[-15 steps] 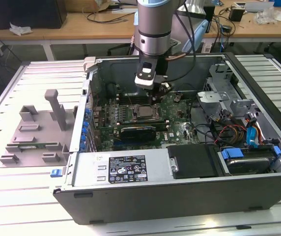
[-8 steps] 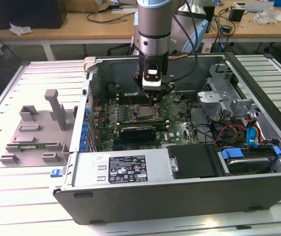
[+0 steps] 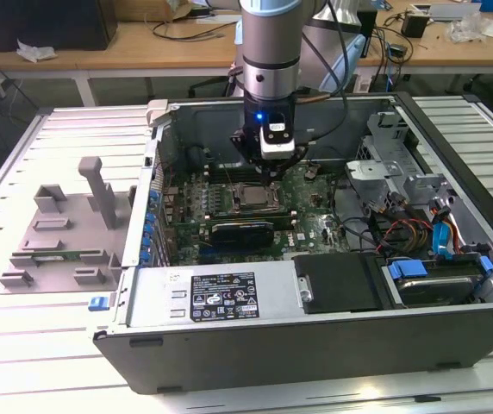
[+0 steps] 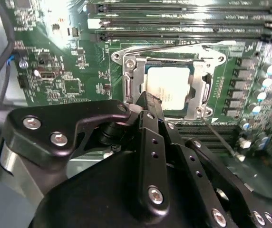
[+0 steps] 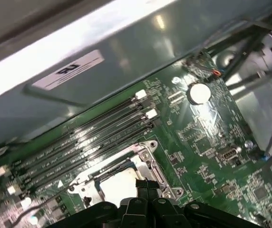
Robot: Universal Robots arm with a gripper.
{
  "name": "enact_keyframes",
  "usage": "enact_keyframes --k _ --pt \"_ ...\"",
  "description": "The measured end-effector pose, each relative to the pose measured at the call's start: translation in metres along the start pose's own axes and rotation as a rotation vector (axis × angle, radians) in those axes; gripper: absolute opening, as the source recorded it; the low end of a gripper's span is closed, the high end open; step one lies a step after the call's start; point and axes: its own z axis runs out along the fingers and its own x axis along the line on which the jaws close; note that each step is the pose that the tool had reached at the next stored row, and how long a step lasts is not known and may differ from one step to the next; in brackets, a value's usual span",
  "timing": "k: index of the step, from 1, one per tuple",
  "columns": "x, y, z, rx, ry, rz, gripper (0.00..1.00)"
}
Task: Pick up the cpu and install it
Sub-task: 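Close the cpu cover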
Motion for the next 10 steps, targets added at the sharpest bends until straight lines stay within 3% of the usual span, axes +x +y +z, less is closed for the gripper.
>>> enact_keyframes --k 10 --pt "0.0001 0.0000 0.0023 0.0047 -0.0030 -0.249 0.11"
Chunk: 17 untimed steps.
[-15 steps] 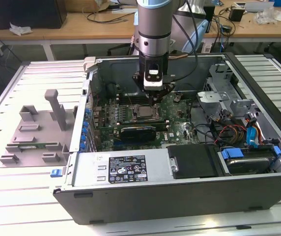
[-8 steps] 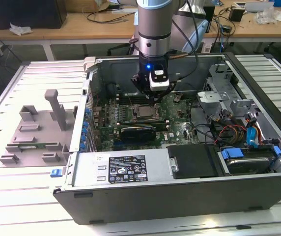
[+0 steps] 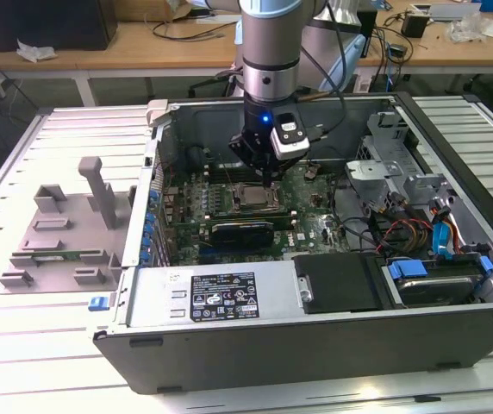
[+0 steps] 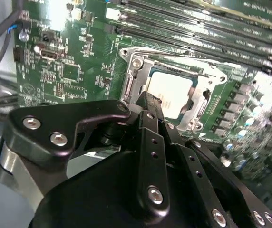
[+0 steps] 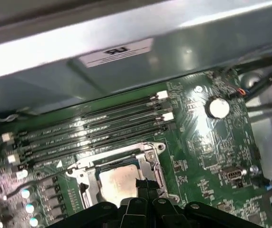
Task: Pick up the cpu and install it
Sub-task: 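Close the cpu cover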
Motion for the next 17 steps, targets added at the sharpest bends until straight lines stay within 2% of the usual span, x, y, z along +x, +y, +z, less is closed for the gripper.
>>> enact_keyframes --k 7,9,11,13,17 --pt "0.0001 0.0000 0.0015 0.0037 -0.0021 -0.164 0.11" --pt "0.0001 0.0000 0.0021 0.0061 -0.0032 -0.238 0.11" --pt "0.0003 0.0000 0.0025 0.0096 -0.0038 -0.285 0.11" --pt "0.0043 -0.0010 0.0030 0.0093 -0.0040 -0.306 0.11" --pt "0.0074 -0.0017 0.0050 0.0094 -0.0039 -0.301 0.11"
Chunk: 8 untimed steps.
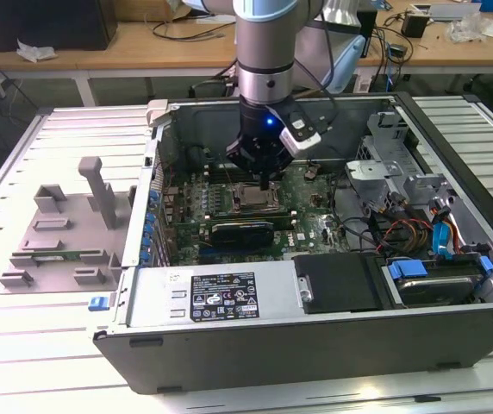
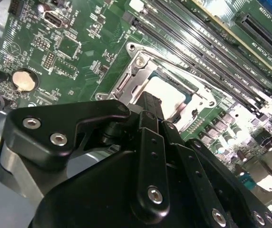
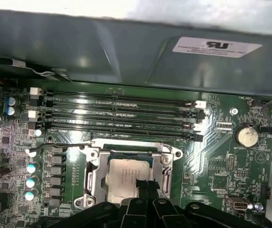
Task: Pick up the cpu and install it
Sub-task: 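Close the cpu cover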
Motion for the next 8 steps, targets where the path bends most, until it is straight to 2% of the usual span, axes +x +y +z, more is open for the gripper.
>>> enact_keyframes --k 4,8 --pt "0.0011 0.0001 0.0041 0.0008 0.0006 0.029 0.11" --pt "0.0074 0.0005 0.0062 0.0012 0.0009 0.036 0.11"
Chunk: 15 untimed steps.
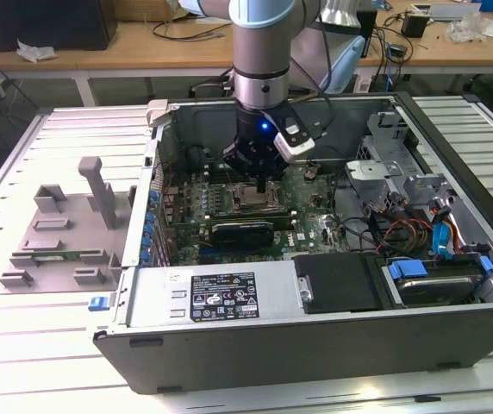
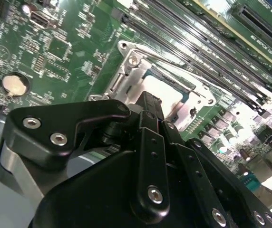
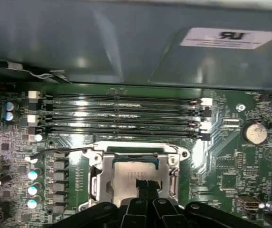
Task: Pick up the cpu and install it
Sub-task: 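Close the cpu cover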
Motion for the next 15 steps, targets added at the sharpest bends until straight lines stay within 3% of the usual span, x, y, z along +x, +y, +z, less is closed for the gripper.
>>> enact_keyframes --k 6,15 --pt "0.0188 0.0007 0.0005 -0.0002 -0.0001 0.002 0.11" --pt "0.0310 0.0013 0.0048 -0.0001 0.0000 0.004 0.11"
